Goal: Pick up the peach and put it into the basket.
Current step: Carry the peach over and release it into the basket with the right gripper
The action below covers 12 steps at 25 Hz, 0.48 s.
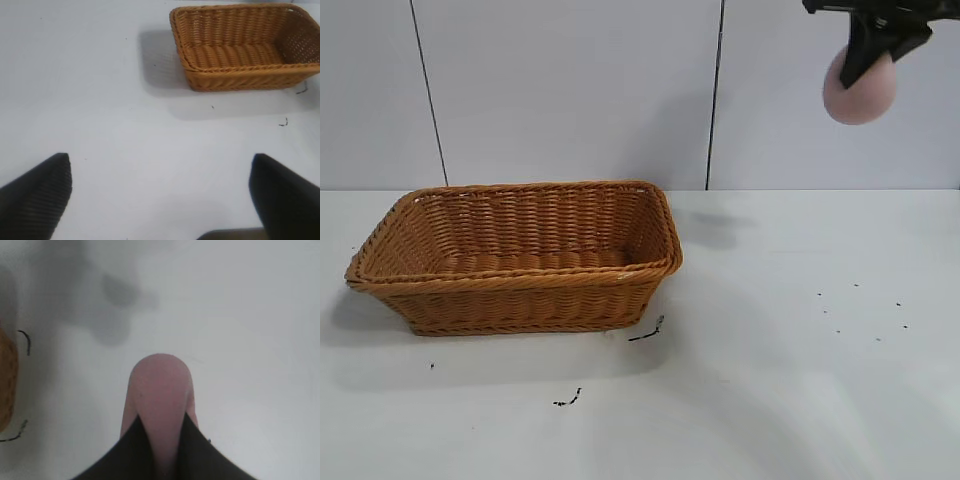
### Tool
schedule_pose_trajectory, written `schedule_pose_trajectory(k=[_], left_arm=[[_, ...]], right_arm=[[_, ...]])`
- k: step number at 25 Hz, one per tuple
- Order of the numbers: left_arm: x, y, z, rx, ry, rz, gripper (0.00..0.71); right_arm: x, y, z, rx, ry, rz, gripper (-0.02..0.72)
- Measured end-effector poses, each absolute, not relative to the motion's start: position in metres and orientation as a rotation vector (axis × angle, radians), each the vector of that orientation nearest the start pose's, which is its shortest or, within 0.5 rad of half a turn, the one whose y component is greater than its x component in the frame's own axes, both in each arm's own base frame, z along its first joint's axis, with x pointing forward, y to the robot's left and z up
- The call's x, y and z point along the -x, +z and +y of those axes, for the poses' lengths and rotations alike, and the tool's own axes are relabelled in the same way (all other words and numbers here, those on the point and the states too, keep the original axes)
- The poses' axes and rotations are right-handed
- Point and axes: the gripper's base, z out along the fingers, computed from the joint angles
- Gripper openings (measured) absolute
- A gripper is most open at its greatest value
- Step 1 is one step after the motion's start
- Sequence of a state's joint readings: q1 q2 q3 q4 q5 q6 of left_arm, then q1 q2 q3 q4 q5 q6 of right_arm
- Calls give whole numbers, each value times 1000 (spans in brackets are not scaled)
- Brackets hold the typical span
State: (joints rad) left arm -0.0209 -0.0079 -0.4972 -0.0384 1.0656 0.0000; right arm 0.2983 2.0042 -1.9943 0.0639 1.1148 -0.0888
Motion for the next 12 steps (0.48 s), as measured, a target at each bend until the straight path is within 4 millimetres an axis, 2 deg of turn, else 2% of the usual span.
schedule_pose_trajectory(k=[6, 9, 12], left_arm=[[6, 276, -3, -23, -59, 2044, 693], [6, 276, -3, -23, -59, 2044, 693], [6, 276, -3, -23, -59, 2044, 693]], right_arm=[[-409, 309, 219, 714, 228, 2517, 22], [-403, 290, 254, 798, 254, 2485, 22], [-404, 265, 278, 840, 269, 2463, 22]])
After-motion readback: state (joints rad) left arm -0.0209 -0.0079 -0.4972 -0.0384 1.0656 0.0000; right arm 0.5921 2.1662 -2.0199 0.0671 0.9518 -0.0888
